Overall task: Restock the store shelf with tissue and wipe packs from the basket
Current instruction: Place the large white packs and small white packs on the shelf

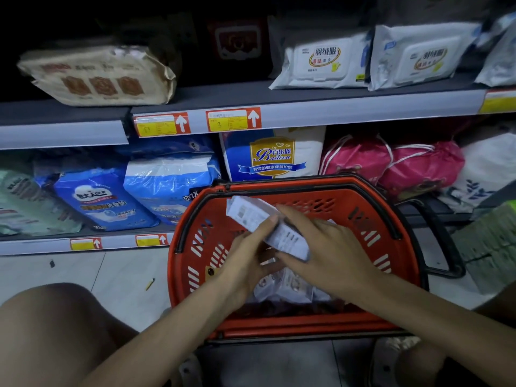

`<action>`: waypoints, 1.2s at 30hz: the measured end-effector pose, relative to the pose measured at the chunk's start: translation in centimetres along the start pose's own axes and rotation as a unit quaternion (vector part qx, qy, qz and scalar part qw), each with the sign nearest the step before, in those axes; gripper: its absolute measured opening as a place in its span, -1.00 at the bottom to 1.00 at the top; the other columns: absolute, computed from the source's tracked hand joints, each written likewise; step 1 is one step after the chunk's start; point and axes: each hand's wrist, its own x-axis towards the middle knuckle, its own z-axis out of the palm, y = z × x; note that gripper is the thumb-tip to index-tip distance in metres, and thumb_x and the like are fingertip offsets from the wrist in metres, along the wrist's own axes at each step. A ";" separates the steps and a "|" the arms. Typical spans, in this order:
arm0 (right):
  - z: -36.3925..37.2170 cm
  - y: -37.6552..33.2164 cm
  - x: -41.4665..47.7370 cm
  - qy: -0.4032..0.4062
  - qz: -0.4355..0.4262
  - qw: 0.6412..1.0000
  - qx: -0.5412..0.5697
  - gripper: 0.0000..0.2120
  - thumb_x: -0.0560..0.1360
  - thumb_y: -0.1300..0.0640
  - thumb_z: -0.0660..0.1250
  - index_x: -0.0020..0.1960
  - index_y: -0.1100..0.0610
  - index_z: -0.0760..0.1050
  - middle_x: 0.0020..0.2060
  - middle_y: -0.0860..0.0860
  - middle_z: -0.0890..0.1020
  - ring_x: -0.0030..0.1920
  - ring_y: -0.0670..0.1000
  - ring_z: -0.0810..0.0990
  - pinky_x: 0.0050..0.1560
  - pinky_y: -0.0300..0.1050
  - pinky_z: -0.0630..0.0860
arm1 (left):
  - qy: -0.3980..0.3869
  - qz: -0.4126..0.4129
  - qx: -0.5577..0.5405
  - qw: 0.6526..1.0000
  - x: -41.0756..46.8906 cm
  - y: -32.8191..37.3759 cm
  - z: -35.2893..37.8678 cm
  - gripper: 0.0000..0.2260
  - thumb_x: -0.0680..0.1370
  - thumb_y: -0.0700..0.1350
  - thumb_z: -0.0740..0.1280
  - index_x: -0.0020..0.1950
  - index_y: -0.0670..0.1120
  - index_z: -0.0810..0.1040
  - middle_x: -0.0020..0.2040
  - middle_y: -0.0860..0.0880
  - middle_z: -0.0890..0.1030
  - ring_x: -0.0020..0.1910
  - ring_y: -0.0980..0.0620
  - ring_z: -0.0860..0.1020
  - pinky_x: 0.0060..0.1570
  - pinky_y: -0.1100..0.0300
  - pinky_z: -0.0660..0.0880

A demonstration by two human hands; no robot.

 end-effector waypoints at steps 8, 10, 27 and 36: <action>0.4 -0.5 -0.1 -0.050 -0.130 0.989 -0.044 -0.06 0.41 -0.22 0.51 0.62 0.15 0.22 0.55 0.07 0.37 0.57 0.07 0.30 0.54 0.01 0.26 | 0.018 0.045 -0.107 0.993 -0.1 2.3 -1.2 -0.69 0.59 -0.13 0.35 0.30 -0.21 0.59 0.13 -0.22 0.63 0.10 -0.11 0.61 0.22 -0.09 0.58; 0.5 -0.1 0.1 -0.035 -0.157 0.984 -0.082 -0.15 0.44 0.04 0.52 0.63 0.16 0.22 0.54 0.15 0.37 0.57 0.17 0.28 0.53 0.11 0.28 | -0.007 0.053 -0.141 0.989 -0.6 2.8 -1.2 -0.61 0.58 -0.13 0.34 0.38 -0.24 0.53 0.19 -0.22 0.63 0.17 -0.13 0.59 0.32 -0.11 0.51; -4.9 -3.9 3.7 0.191 -0.180 0.963 -0.060 -0.62 0.69 0.19 0.16 0.47 0.26 0.45 0.40 0.23 0.52 0.44 0.21 0.49 0.34 0.17 0.51 | 0.023 0.269 -0.058 0.961 -8.2 10.9 -0.6 -0.54 0.48 -0.03 0.44 0.36 -0.15 0.57 0.23 -0.15 0.71 0.22 -0.13 0.68 0.11 -0.06 0.66; -9.4 -8.1 10.4 0.241 -0.151 0.957 -0.055 -0.21 0.43 0.35 0.55 0.57 0.12 0.29 0.36 0.16 0.51 0.25 0.16 0.53 0.05 0.11 0.61 | 0.039 0.364 0.060 0.929 -13.2 19.5 0.3 -0.53 0.56 0.23 0.41 0.36 0.00 0.59 0.23 -0.06 0.71 0.22 -0.06 0.68 0.18 -0.15 0.62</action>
